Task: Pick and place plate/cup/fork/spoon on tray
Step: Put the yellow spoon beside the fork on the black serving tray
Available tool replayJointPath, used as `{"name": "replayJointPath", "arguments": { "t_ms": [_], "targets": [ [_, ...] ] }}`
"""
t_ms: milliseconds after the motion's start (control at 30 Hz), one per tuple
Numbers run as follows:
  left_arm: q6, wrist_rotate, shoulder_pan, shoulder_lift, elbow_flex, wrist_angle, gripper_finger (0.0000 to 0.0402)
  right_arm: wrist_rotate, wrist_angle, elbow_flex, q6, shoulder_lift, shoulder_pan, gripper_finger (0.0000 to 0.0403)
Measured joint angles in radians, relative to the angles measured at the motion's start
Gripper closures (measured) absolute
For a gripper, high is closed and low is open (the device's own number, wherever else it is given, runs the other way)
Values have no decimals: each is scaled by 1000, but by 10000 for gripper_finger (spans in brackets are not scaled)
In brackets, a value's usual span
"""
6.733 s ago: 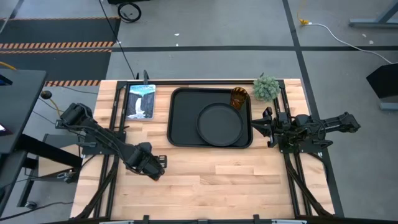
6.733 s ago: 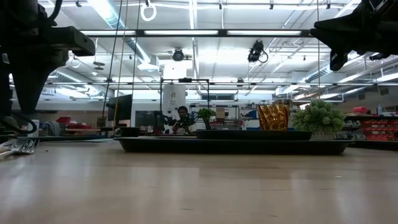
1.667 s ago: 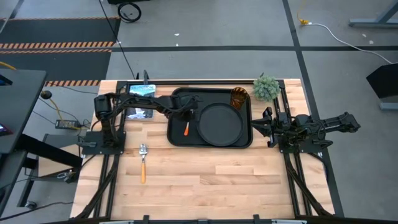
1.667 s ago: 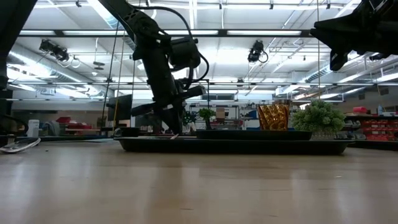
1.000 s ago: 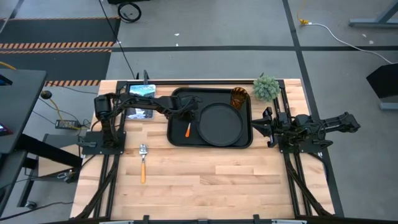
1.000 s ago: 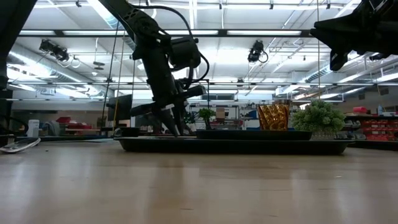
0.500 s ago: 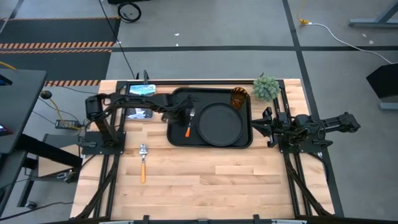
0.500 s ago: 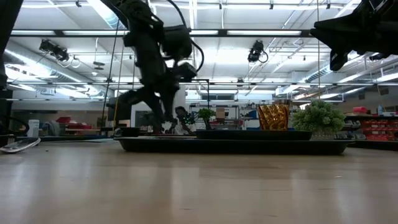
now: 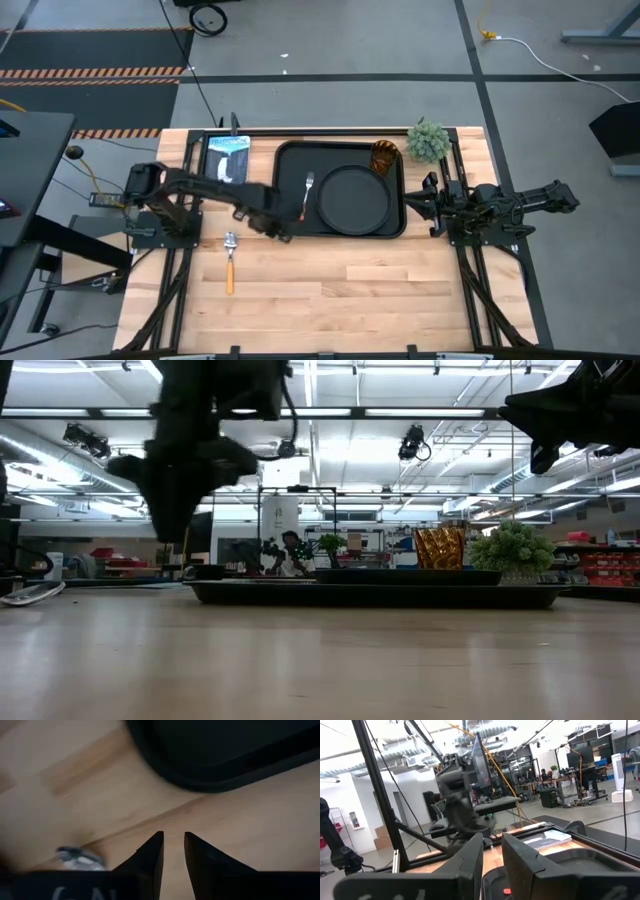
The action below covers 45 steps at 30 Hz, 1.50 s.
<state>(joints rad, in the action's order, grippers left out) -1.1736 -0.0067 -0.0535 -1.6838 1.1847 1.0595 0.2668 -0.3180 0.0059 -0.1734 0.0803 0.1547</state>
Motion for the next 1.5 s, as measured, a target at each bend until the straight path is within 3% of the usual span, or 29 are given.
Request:
{"name": "replayJointPath", "arguments": {
  "t_ms": [233,500,733,1100,1500],
  "targets": [
    [-255,-93,-171,5,-26,38,288,0,0,0,0,0,0,325],
    [-518,-47,-301,65,-189,-19,302,0,-2,0,0,0,0,325],
    [-754,-69,-392,179,-311,-84,305,0,-2,0,0,0,0,325],
    [-932,-20,-481,240,-435,-203,230,0,-2,0,0,0,0,325],
    [-954,20,-496,239,-525,-330,256,0,-2,0,0,0,0,325]
  ]
}}
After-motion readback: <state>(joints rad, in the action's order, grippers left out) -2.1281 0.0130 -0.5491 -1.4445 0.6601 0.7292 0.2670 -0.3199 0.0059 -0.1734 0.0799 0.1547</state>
